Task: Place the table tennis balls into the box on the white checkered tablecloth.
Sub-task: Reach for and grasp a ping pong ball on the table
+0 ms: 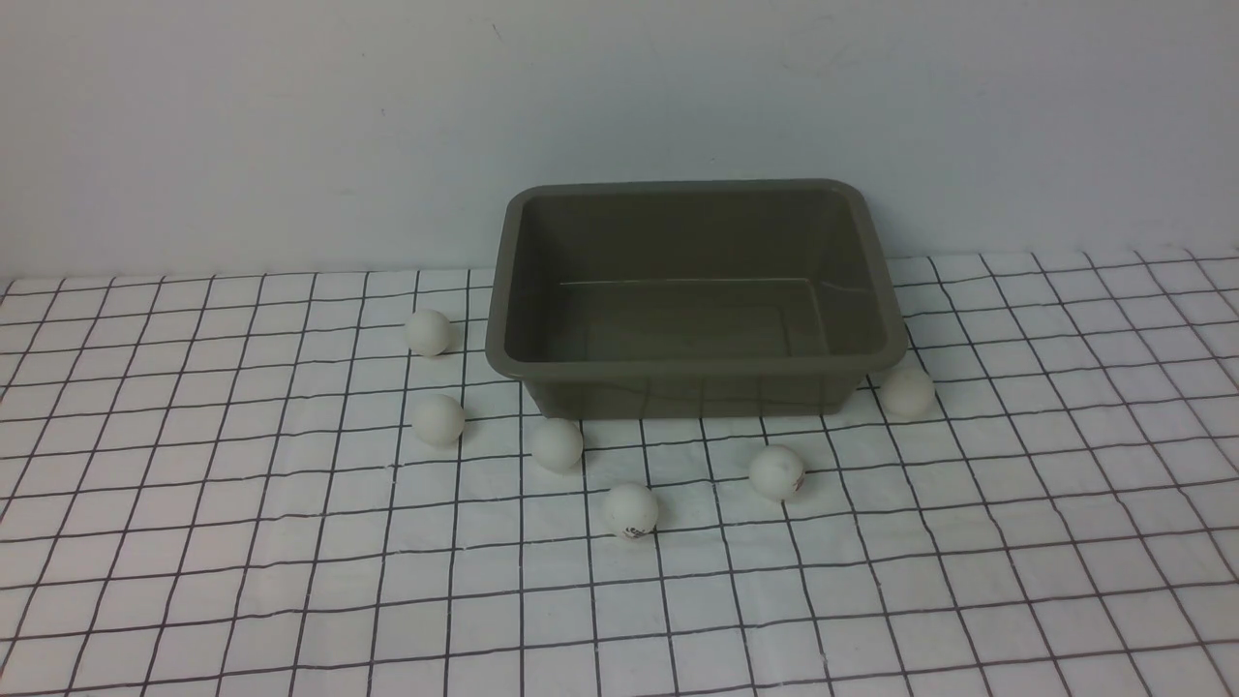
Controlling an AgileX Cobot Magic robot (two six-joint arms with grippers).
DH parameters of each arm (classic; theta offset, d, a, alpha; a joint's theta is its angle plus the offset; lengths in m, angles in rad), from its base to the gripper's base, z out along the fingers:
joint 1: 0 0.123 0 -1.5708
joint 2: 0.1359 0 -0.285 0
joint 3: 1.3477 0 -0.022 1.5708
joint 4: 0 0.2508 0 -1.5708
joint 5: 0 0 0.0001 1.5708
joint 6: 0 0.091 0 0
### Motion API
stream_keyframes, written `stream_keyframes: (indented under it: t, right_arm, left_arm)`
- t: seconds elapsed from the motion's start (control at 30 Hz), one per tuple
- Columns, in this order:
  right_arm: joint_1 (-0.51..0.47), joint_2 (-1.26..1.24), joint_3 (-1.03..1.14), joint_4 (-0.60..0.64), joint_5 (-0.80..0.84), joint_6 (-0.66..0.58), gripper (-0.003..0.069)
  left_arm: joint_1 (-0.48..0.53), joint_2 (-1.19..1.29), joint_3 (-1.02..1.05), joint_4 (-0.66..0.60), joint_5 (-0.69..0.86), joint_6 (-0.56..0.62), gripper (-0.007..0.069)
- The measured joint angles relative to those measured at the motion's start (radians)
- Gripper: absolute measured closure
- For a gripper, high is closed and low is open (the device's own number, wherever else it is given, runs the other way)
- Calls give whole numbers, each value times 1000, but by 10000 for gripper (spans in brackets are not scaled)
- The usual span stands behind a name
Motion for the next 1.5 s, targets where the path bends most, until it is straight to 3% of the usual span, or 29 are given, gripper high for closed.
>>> stream_keyframes:
  t: [0.4, 0.83, 1.03, 1.3, 1.5]
  right_arm:
    - [0, 0, -1, 62, -18, 0, 342]
    - [0, 0, -3, 63, -36, 0, 342]
    - [0, 0, -3, 68, -32, -11, 342]
    - [0, 0, -3, 160, -28, -156, 342]
    - [0, 66, -4, 263, -14, -287, 342]
  left_arm:
    - [0, 0, 1, -12, -14, -1, 195]
    - [0, 0, 8, -402, -218, -52, 195]
    - [0, 0, 0, -521, -304, -43, 195]
    - [0, 19, -237, -529, -99, 167, 195]
    - [0, 182, -346, -518, 129, 307, 195]
